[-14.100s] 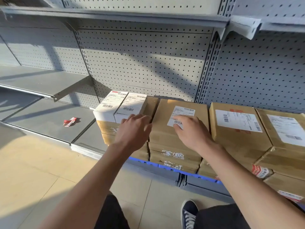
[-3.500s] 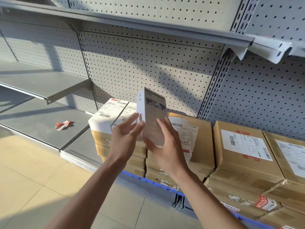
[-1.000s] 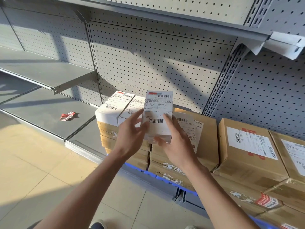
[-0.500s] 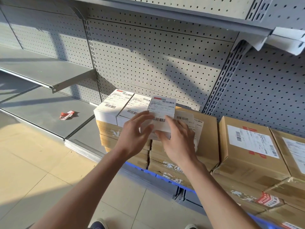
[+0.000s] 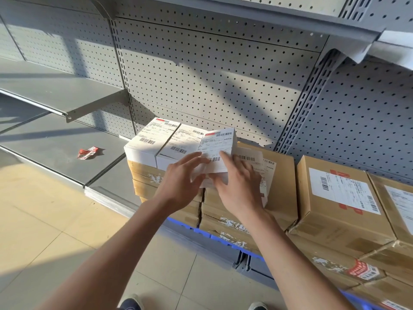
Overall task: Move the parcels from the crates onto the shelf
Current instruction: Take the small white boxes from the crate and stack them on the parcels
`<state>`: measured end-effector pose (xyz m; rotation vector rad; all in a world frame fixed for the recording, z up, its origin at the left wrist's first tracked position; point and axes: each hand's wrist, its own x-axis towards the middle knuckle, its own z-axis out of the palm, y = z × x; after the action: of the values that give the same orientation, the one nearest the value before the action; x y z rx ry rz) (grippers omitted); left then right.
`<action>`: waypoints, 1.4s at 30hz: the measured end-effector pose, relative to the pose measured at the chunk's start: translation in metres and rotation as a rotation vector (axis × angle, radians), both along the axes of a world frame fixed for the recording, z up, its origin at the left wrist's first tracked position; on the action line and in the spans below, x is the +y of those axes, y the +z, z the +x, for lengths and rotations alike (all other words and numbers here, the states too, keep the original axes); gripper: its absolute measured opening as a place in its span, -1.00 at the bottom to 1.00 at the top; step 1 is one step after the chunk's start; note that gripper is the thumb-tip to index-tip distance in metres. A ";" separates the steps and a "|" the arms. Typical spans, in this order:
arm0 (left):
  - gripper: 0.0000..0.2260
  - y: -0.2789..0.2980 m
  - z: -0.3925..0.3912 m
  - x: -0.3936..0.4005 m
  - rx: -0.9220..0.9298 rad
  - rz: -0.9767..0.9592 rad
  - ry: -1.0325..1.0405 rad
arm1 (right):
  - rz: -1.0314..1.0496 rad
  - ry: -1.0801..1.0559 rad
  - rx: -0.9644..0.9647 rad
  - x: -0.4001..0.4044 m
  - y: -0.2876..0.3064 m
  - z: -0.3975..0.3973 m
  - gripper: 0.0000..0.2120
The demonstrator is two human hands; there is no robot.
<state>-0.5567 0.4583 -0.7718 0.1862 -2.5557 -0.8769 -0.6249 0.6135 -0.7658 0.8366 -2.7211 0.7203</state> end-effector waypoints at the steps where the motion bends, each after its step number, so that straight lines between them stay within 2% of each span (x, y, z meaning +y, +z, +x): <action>1: -0.66 -0.001 0.000 0.000 0.008 -0.014 0.004 | 0.001 0.002 -0.001 -0.001 0.000 0.000 -0.43; 7: -0.63 -0.007 -0.002 -0.005 -0.006 -0.062 0.026 | 0.021 0.074 -0.070 0.006 0.001 -0.002 -0.18; 14: -0.61 -0.006 -0.002 -0.007 -0.009 -0.112 0.004 | 0.091 0.105 -0.130 0.030 -0.002 -0.005 0.00; 16: -0.58 -0.005 -0.002 -0.005 -0.008 -0.135 -0.009 | 0.093 0.096 -0.124 0.034 -0.004 -0.008 -0.06; 19: -0.56 -0.006 -0.002 -0.004 -0.018 -0.163 -0.020 | 0.088 0.098 -0.071 0.042 -0.007 -0.013 -0.30; 21: -0.57 -0.006 -0.003 -0.004 -0.029 -0.183 -0.016 | 0.115 0.072 -0.104 0.046 -0.007 -0.016 -0.37; 26: -0.61 -0.009 -0.002 -0.001 -0.078 -0.296 -0.030 | 0.152 0.020 -0.203 0.054 -0.006 -0.024 -0.35; 35: -0.68 -0.011 0.000 0.000 -0.113 -0.373 -0.049 | 0.266 0.122 -0.161 0.044 -0.007 -0.014 -0.30; 42: -0.61 -0.015 -0.002 -0.005 -0.119 -0.405 0.024 | 0.282 0.096 -0.122 0.035 -0.007 -0.020 -0.42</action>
<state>-0.5584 0.4529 -0.7871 0.1481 -2.7698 -0.3326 -0.6448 0.6489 -0.7726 1.0196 -2.9551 0.4213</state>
